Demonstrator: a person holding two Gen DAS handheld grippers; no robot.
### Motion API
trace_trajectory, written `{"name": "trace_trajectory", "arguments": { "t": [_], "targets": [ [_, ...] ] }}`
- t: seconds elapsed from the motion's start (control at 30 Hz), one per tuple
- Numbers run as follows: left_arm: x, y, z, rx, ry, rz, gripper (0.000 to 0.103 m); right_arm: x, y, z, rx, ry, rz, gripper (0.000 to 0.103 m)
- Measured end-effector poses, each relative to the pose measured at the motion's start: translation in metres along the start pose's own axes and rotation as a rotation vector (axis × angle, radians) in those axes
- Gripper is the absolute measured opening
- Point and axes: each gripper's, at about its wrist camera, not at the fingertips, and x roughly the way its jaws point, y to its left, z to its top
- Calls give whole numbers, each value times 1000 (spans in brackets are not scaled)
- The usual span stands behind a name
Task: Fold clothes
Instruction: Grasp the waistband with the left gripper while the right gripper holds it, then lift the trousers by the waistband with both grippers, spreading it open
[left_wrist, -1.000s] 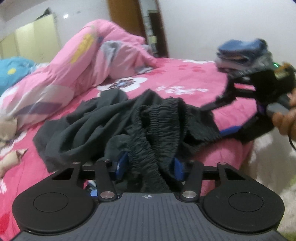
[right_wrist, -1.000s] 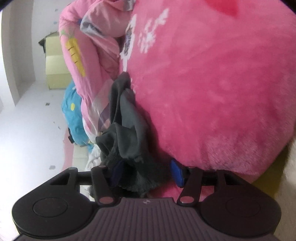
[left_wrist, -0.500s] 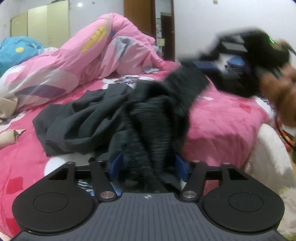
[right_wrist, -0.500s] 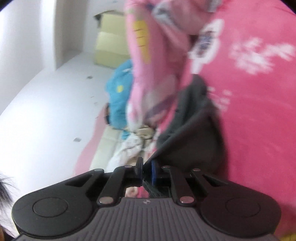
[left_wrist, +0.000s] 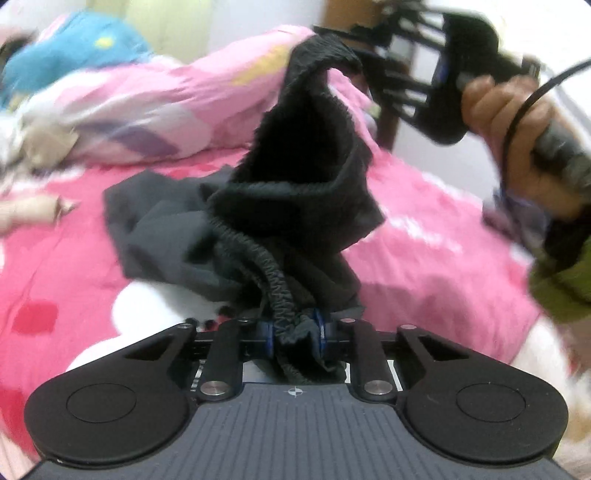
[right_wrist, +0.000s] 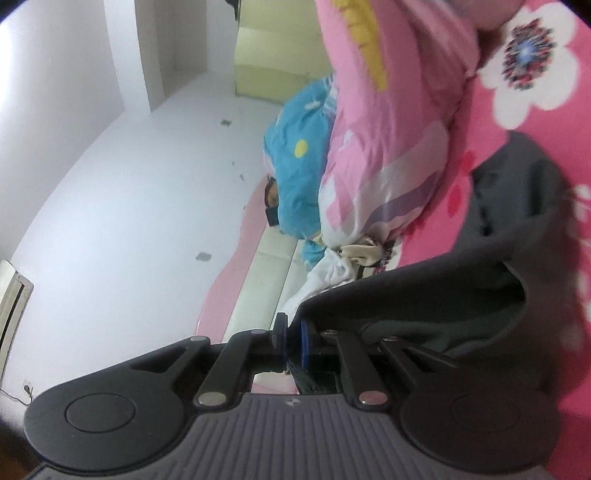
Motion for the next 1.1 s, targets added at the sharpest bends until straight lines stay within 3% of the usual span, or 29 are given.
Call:
{"name": "trace_trajectory", "arguments": {
  "t": [0.13, 0.27, 0.37, 0.5, 0.6, 0.7, 0.93, 1.1],
  "targets": [
    [-13, 35, 0, -154, 9, 3, 19, 63, 3, 21, -19, 85, -31, 8],
    [-13, 59, -7, -255, 50, 26, 19, 119, -29, 33, 62, 197, -195, 21],
    [-14, 66, -11, -288, 53, 23, 19, 114, -46, 36, 94, 181, -228, 25],
    [-13, 71, -13, -294, 55, -4, 22, 71, -40, 39, 20, 86, -222, 38],
    [-11, 73, -15, -297, 56, -30, 30, 58, -26, 45, -109, 96, -293, 38],
    [-8, 76, -16, -300, 56, -55, 37, 65, -12, 41, -274, 180, -374, 41],
    [-7, 74, -23, -304, 44, -51, 32, 159, 6, -1, -740, 492, -512, 52],
    [-7, 74, -26, -277, 40, -50, 30, 216, 2, -40, -1029, 737, -484, 53]
  ]
}}
